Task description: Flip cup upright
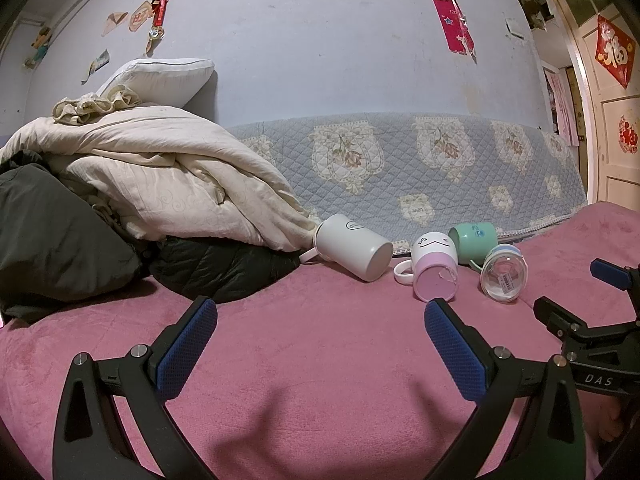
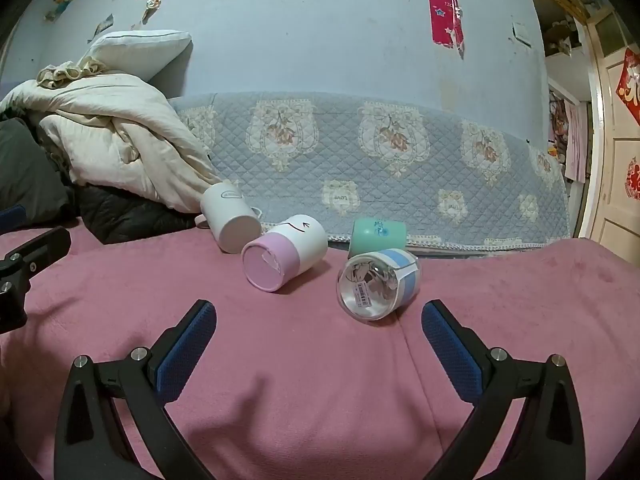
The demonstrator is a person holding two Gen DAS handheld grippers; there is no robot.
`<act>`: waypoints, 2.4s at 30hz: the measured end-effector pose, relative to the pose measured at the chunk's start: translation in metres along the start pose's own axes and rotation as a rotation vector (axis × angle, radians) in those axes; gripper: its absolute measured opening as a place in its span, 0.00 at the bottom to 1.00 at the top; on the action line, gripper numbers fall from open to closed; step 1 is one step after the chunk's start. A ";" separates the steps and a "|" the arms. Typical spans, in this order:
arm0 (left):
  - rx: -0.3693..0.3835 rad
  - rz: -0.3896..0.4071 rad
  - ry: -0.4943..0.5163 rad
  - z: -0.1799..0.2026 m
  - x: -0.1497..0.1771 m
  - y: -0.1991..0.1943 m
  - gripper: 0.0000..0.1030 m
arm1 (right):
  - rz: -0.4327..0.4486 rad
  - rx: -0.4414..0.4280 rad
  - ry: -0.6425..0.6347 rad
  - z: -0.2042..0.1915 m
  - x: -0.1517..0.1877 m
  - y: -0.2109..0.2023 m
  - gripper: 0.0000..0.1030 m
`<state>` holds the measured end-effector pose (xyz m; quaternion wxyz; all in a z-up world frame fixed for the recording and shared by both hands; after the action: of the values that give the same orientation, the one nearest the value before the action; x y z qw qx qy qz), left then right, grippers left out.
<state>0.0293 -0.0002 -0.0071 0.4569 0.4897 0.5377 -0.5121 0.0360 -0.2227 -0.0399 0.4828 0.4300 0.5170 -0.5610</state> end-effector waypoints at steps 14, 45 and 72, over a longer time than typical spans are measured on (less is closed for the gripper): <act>0.001 -0.003 0.000 0.000 0.000 0.000 1.00 | -0.004 -0.001 -0.002 -0.001 -0.004 -0.001 1.00; 0.001 -0.002 0.001 0.000 0.000 -0.001 1.00 | -0.002 -0.002 -0.012 -0.005 0.004 0.007 1.00; 0.004 -0.008 0.016 0.002 -0.001 0.000 1.00 | -0.055 -0.018 0.095 0.016 0.005 0.010 1.00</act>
<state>0.0290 -0.0025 -0.0062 0.4496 0.4924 0.5424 -0.5110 0.0454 -0.2394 -0.0450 0.4459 0.4375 0.5559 -0.5484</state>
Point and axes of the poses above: each gripper's, at about its wrist camera, not at the fingertips, and y roughly the way its jaws point, z to its right, x to its underside, the point moved 3 cm from there along y, roughly the way its jaws point, and after that the axes turned 8 degrees about z, right-handed, at the moved point
